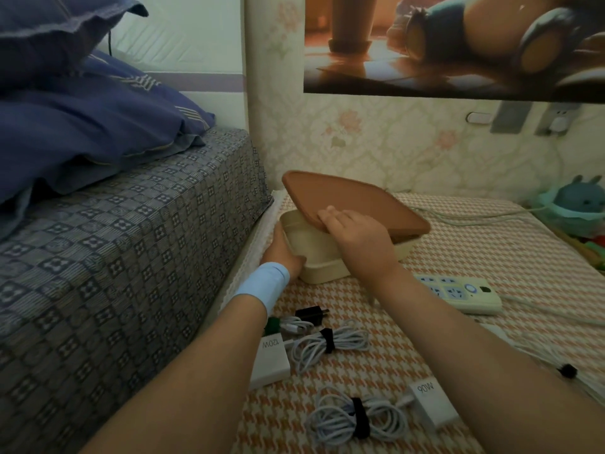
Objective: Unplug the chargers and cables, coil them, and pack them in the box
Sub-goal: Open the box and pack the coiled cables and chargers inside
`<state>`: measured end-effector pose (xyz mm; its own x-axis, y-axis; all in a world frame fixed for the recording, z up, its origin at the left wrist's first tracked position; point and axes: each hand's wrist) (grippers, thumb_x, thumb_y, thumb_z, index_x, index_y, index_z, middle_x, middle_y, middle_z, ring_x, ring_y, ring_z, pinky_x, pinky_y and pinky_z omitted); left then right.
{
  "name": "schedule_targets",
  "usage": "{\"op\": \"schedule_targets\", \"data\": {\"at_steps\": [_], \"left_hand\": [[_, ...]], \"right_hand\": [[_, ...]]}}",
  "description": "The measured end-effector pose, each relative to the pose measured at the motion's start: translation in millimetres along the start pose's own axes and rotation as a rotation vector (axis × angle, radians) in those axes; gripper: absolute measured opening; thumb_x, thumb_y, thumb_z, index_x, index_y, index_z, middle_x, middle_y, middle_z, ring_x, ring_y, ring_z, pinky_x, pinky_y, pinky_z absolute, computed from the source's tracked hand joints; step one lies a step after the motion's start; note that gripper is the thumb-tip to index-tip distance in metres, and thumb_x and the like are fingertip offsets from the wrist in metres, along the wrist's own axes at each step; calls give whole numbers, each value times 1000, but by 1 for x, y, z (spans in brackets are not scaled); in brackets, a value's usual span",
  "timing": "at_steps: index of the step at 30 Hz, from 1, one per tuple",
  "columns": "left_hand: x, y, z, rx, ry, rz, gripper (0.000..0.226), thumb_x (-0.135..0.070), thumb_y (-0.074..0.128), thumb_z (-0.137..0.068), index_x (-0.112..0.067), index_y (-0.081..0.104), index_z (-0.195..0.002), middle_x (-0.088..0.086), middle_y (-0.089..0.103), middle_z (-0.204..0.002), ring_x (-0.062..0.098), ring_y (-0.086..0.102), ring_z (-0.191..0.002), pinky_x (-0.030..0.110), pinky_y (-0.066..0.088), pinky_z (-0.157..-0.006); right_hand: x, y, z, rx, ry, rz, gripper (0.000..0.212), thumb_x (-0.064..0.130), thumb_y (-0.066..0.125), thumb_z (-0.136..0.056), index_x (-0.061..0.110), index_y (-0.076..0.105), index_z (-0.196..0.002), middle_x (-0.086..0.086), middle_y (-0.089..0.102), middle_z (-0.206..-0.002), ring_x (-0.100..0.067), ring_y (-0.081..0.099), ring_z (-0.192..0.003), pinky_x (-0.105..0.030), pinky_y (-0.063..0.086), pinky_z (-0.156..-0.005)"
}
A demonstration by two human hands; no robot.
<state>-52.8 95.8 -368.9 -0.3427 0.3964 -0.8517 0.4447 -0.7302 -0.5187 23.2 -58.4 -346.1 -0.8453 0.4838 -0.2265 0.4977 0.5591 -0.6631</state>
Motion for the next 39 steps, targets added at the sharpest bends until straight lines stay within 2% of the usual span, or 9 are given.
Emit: {"op": "schedule_targets", "data": {"at_steps": [3,8,14,17,19,21,23,28,39], "left_hand": [[-8,-1,14,12,74,-146,59,-19,53,-98,-16,27,-151,11,41,-150,32,45,-132,41,39,-107],[-37,2,27,-137,266,-52,56,-14,46,-99,-23,29,-152,3,35,-155,24,38,-138,40,35,-112],[-76,25,65,151,23,391,53,-32,60,-94,-14,44,-142,9,61,-123,25,63,-106,44,55,-91],[-87,36,72,181,-24,473,73,-11,75,-82,-11,40,-146,14,63,-122,30,64,-105,47,55,-91],[-95,44,74,217,-25,495,89,-9,82,-66,-9,42,-145,14,66,-118,31,66,-102,47,55,-91],[-90,63,53,242,-3,400,101,-25,81,-47,-12,49,-142,10,69,-116,28,68,-99,45,57,-88],[-89,83,39,243,31,330,94,-35,74,-49,-15,53,-139,10,67,-121,26,70,-95,43,59,-83],[-136,108,98,240,230,-201,56,-43,45,-99,-16,39,-148,7,43,-150,29,51,-127,37,45,-102],[-133,163,80,330,367,-698,61,-41,44,-101,-23,20,-155,7,19,-161,31,25,-145,42,29,-116]], "right_hand": [[-10,-12,-6,-134,-42,32,32,6,60,-91,11,72,-120,-12,74,-115,-28,72,-89,-37,57,-61],[-18,-38,13,-40,-64,69,33,9,62,-82,12,75,-111,-10,77,-102,-29,70,-74,-33,52,-51],[-25,-69,53,121,-44,57,26,10,52,-85,12,72,-101,-6,72,-81,-26,61,-62,-33,47,-47],[-34,-86,71,195,-2,4,29,10,70,-81,11,69,-111,-7,72,-91,-28,66,-76,-38,51,-64],[-42,-96,80,361,69,-9,49,12,68,-85,13,58,-134,-11,65,-125,-31,62,-113,-46,47,-96],[-51,-107,90,564,147,-29,71,5,60,-93,20,30,-156,-8,32,-162,-27,30,-149,-49,24,-120],[-61,-116,99,662,217,-85,81,-3,53,-96,27,13,-161,-2,11,-169,-22,14,-155,-49,18,-124],[-96,-131,125,644,330,-145,74,2,52,-100,26,17,-160,-8,21,-167,-24,28,-151,-44,37,-115],[-144,-122,161,947,599,17,73,12,64,-93,28,28,-154,-11,45,-149,-33,50,-130,-46,47,-102]]}}
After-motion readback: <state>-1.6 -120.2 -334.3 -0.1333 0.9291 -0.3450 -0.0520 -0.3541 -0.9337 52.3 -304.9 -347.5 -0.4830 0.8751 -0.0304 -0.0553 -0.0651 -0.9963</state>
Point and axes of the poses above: each hand's wrist, its own z-axis away from the middle knuckle, its own y-axis out of the palm, x = y × z
